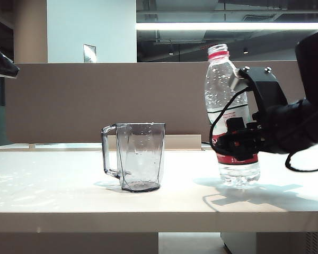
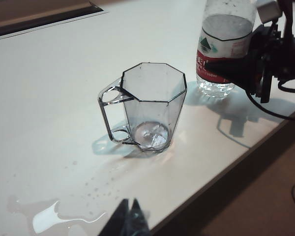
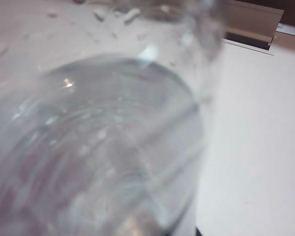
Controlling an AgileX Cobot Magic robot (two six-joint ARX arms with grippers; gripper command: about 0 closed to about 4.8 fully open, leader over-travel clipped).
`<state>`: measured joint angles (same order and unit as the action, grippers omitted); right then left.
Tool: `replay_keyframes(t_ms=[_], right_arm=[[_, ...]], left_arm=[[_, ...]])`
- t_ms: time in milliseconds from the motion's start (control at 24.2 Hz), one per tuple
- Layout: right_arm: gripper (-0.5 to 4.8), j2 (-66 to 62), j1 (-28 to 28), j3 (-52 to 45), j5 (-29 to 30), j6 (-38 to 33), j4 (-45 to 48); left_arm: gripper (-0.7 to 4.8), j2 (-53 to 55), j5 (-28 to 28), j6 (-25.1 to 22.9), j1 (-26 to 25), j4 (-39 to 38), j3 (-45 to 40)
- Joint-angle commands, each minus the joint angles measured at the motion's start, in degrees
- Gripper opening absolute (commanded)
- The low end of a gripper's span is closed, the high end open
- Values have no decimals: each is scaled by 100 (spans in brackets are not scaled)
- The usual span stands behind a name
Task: Pick up the mineral water bottle on the table and pour water into the mug until it's half full.
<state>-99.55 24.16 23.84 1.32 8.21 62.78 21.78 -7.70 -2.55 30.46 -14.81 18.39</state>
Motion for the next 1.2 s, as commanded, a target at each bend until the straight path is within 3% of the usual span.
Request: replay_keyframes(t_ms=[41,206,577,825,1196], right_arm=[[209,525,9,452,-400,1161,-1436],[211,828,9,765,-713,1993,-2192],[211,1193,11,857,-1440,4594,-2199],[212,1193,11,857,-1453,5097,-2181],[221,1180,11,1469,-1532,5219,-2747]], left_arm=[[-1,-7,-2,17,2,55,15],[-1,-9,-4,17,2,57,15],[-1,-7,-2,17,2,57,15],[-1,-9,-2,17,2,57,15],[-1,-9,-2,17,2,57,15]])
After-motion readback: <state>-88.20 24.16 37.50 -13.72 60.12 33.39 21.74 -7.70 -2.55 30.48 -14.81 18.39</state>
